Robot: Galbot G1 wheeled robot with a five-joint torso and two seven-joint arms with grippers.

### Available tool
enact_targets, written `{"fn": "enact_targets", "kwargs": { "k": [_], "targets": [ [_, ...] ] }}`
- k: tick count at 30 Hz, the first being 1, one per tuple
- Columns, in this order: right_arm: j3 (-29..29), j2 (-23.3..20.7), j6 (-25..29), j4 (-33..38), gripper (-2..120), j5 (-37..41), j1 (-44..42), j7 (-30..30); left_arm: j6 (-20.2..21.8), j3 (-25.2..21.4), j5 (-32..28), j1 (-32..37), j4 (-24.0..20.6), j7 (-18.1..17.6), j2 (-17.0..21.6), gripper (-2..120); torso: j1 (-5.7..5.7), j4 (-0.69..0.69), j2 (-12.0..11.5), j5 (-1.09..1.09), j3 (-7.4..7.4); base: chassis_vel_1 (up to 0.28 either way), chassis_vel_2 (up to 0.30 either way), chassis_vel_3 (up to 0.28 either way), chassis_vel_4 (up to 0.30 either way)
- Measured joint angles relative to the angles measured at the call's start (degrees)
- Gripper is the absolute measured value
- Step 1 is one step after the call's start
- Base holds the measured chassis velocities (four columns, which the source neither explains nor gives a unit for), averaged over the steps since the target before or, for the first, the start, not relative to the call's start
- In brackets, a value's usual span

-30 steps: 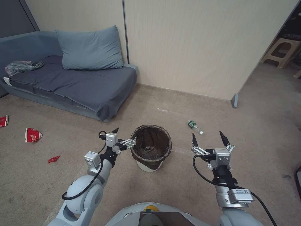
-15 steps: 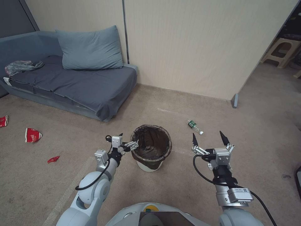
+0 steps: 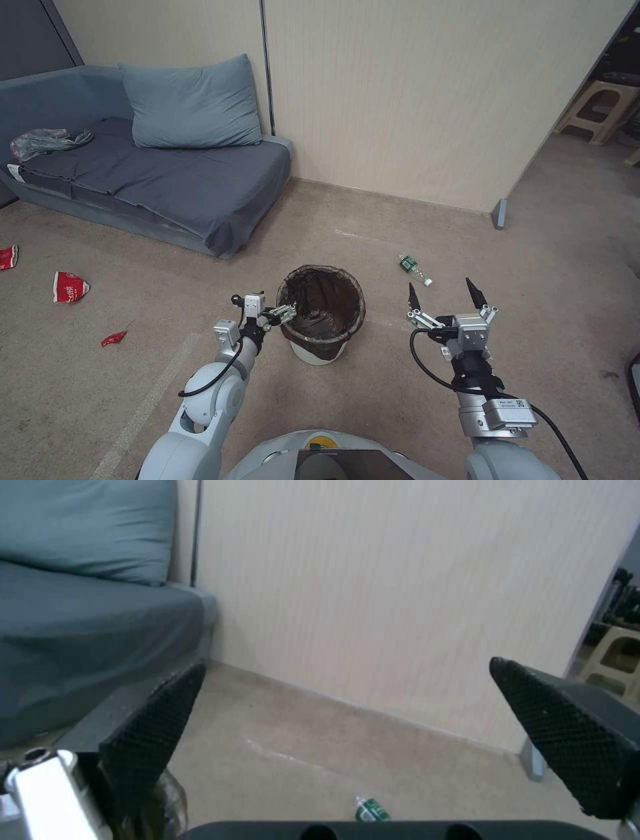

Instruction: Pick up the trash bin, then pick up the garbage from the floor and place it into the trash bin.

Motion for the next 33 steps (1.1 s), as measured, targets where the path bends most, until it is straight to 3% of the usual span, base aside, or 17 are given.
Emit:
{"fn": "enact_targets", "kwargs": {
  "k": [7,10,16,21,30,33],
  "targets": [
    [-0.10,0.00,0.24,-0.09,100,-0.02,0.00,-0.19,-0.08,-0.01,0.37,-0.81,2.15,-0.68,-0.92,97,0.00,0.00,0.00,0.00,0.00,0.000,0.000,0.000,0.000],
    [-0.13,0.00,0.48,-0.11,100,-0.06,-0.05,-0.26,-0.03,0.17,0.09,-1.47,4.26,-1.73,-1.60,84,0.00,0.01,0.00,0.01,0.00,0.000,0.000,0.000,0.000],
    [-0.08,0.00,0.67,-0.07,100,-0.11,-0.15,-0.52,0.20,1.25,-1.18,-3.20,8.56,-2.26,-3.07,81,0.00,0.00,0.00,0.01,0.00,0.000,0.000,0.000,0.000],
    [0.00,0.00,1.00,-0.09,100,-0.31,-0.19,-0.76,0.20,2.49,-1.67,-4.14,12.20,-2.41,-4.30,61,0.00,0.03,0.01,0.04,-0.02,0.000,0.000,0.000,0.000],
    [-0.07,0.00,1.30,-0.37,100,-0.52,-0.19,-0.84,0.67,3.86,-2.33,-3.62,13.01,-3.66,-5.27,34,-0.01,0.03,0.03,0.05,-0.03,0.000,0.000,0.000,0.000],
    [-0.16,0.00,1.42,-0.37,100,-0.59,-0.17,-0.54,0.68,4.02,-2.32,-3.04,13.14,-4.21,-5.68,19,-0.01,0.02,0.03,0.04,-0.03,0.000,0.000,0.000,0.000]
  ]
}}
